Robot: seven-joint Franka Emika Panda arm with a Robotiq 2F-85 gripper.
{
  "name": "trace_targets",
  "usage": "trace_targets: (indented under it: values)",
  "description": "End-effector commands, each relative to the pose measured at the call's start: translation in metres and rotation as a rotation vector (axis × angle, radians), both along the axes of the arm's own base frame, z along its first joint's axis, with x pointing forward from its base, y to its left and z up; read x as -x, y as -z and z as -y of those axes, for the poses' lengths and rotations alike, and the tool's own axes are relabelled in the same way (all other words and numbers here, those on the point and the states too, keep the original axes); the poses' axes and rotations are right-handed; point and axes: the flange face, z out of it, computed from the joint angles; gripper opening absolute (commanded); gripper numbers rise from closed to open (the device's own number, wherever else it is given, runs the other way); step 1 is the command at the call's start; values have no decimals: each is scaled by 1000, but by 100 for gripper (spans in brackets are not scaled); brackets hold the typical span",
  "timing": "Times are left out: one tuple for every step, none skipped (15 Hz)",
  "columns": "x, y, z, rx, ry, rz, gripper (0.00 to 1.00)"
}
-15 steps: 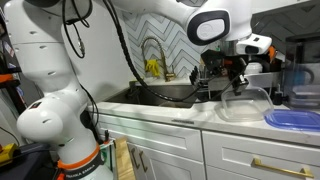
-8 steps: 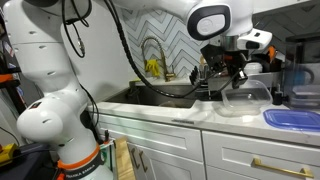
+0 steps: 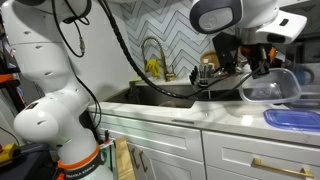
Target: Pick up the clear bowl and put it on the light blue lid, pick up the light blue lid with a bowl on top and put it in the dishes drying rack
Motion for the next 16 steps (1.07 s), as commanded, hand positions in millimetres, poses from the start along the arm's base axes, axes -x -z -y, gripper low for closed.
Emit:
trace_targets:
  values:
    - [5,1,12,-31,20,26,5]
    - [9,3,22,-48,33,45,5]
    - [12,6,29,-55,41,54,5]
    - [13,7,31,-59,46,56,5]
    - [13,7,30,-61,46,56,1]
    - [9,13,35,-60,60,60,1]
    - [8,19,40,-88,58,63,1]
    - [6,24,44,-104,64,76,1]
    - [6,27,47,-118,80,85,1]
    - [3,30,50,-149,95,113,1]
    - [1,32,53,-177,108,138,1]
    - [-2,34,56,-206,115,165,1]
    - [-5,37,59,-236,117,186,1]
    - [-7,40,62,-246,121,208,1]
    - [-9,46,66,-263,120,212,1]
    - [-11,51,69,-281,121,212,1]
